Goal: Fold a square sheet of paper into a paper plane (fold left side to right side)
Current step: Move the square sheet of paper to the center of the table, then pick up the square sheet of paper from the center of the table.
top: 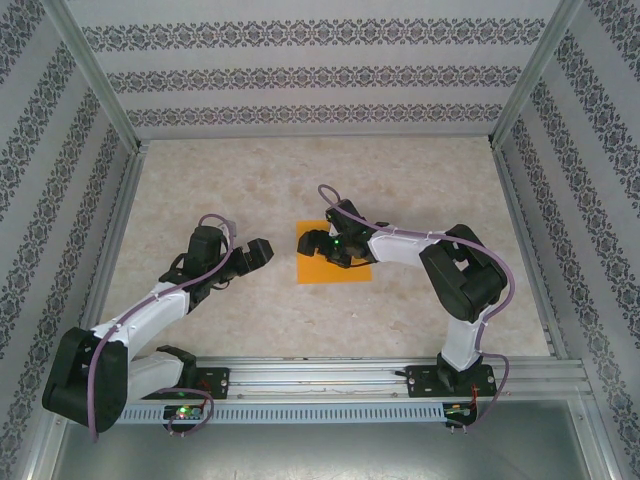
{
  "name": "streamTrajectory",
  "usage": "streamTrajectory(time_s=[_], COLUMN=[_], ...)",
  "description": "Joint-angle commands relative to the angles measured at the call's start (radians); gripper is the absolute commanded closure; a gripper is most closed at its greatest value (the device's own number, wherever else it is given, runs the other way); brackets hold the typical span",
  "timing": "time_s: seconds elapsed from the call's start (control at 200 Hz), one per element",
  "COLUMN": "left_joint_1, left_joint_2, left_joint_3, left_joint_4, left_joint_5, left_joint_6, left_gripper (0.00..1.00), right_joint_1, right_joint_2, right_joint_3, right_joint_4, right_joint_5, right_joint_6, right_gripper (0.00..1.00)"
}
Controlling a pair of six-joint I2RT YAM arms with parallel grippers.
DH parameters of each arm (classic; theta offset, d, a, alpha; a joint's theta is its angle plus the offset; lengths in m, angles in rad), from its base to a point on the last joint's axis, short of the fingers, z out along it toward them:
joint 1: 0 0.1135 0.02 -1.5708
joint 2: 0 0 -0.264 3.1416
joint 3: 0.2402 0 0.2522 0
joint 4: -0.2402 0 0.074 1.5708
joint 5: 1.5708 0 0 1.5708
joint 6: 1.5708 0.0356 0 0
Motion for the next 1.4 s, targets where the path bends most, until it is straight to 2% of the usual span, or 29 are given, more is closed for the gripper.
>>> streamTrajectory(time_s=[0.0, 0.17, 0.29, 0.4, 0.575, 0.714, 0.834, 1.014, 1.394], left_joint_1=[-0.014, -0.014, -0.027, -0.062, -0.129, -0.166, -0.189, -0.202, -0.224], left_joint_2=[0.017, 0.065, 0.123, 0.184, 0.300, 0.405, 0.467, 0.553, 0.658], left_joint_3=[0.030, 0.049, 0.075, 0.106, 0.160, 0.216, 0.270, 0.304, 0.337], left_joint_4=[0.006, 0.025, 0.047, 0.069, 0.126, 0.141, 0.076, 0.072, 0.021], left_joint_5=[0.034, 0.101, 0.156, 0.181, 0.189, 0.195, 0.155, 0.167, 0.141], left_joint_6=[0.013, -0.005, -0.020, -0.033, -0.069, -0.087, -0.065, -0.081, -0.084], left_gripper=[0.05, 0.14, 0.24, 0.33, 0.48, 0.63, 0.69, 0.81, 0.90], right_joint_1=[0.004, -0.037, -0.088, -0.126, -0.149, -0.154, -0.162, -0.171, -0.171], right_joint_2=[-0.058, -0.132, -0.166, -0.178, -0.123, -0.045, 0.011, 0.090, 0.143], right_joint_3=[0.003, -0.018, -0.022, -0.001, 0.092, 0.184, 0.233, 0.296, 0.281], right_joint_4=[-0.020, -0.062, -0.128, -0.216, -0.357, -0.422, -0.424, -0.429, -0.421], right_joint_5=[0.010, 0.044, 0.090, 0.161, 0.291, 0.338, 0.343, 0.324, 0.254], right_joint_6=[0.004, -0.048, -0.114, -0.188, -0.313, -0.370, -0.378, -0.379, -0.346], right_gripper=[0.12, 0.07, 0.02, 0.02, 0.02, 0.02, 0.02, 0.02, 0.02])
